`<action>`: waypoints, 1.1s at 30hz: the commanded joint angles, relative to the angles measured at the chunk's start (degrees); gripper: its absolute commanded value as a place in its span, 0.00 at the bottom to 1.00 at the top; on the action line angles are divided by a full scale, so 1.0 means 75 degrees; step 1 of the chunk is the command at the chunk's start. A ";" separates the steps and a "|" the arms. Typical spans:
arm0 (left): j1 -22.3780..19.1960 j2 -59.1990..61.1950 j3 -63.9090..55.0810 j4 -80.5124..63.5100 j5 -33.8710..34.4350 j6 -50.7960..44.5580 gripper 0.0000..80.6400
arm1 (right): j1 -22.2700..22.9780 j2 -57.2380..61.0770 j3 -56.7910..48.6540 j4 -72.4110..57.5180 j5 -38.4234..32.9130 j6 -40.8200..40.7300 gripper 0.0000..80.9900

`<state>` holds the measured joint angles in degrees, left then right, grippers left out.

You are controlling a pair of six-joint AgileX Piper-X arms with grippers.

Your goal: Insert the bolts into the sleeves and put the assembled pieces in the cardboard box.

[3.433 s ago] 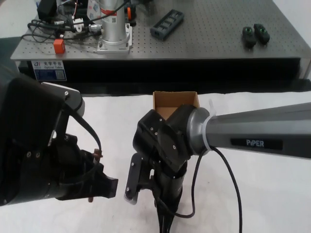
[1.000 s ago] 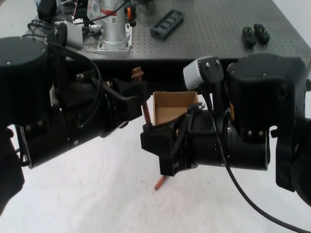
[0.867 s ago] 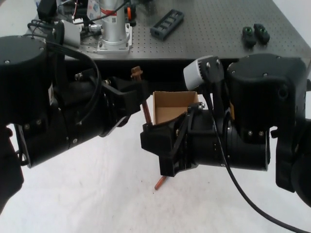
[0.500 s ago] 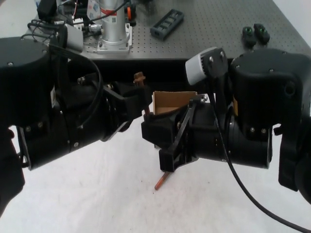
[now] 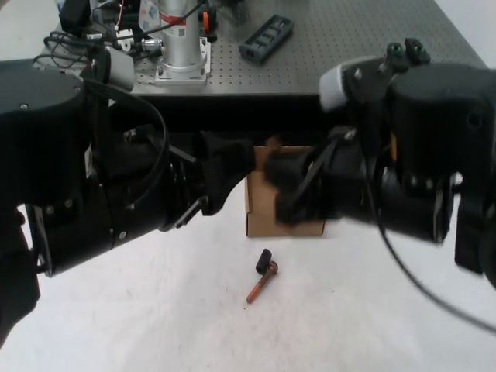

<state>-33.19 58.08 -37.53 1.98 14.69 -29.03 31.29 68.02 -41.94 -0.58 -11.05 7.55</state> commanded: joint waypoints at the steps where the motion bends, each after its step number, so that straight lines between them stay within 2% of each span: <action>1: -0.0022 -0.0018 -0.0038 -0.0154 -0.0019 0.0039 0.55 | -0.1285 0.1268 -0.0816 -0.0034 0.1628 -0.0679 0.02; 5: -0.0022 -0.0018 -0.0038 0.0399 -0.0246 0.0398 0.55 | -0.1746 0.3089 -0.2084 0.0346 0.1822 -0.0840 0.02; 12: -0.0022 -0.0018 -0.0038 0.1553 -0.0283 0.1011 0.55 | -0.1972 0.5799 -0.4851 0.2137 0.2078 -0.0953 0.02; 18: -0.0022 -0.0018 -0.0038 0.2137 -0.0431 0.1197 0.55 | -0.2031 0.7183 -0.6641 0.3625 0.2078 -0.0953 0.02; 22: -0.0022 -0.0018 -0.0038 0.2342 -0.0555 0.1195 0.55 | -0.2036 0.7517 -0.7093 0.4237 0.2078 -0.0953 0.02; 24: -0.0022 -0.0018 -0.0038 0.2376 -0.0555 0.1195 0.55 | -0.2036 0.7516 -0.7095 0.4237 0.2078 -0.0953 0.14; 28: -0.0022 -0.0018 -0.0038 0.2372 -0.0569 0.1195 0.55 | -0.2036 0.7449 -0.7319 0.4505 0.2078 -0.0939 0.49; 30: -0.0022 -0.0018 -0.0038 0.2372 -0.0569 0.1195 0.55 | -0.2036 0.7228 -0.7406 0.4679 0.2078 -0.0840 0.53; 33: -0.0022 -0.0018 -0.0038 0.2372 -0.0590 0.1195 0.55 | -0.1972 0.6549 -0.7395 0.5097 0.1925 -0.0779 0.47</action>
<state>-33.19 58.08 -37.53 19.82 11.10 -20.44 16.41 120.89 -96.27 36.87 4.13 1.30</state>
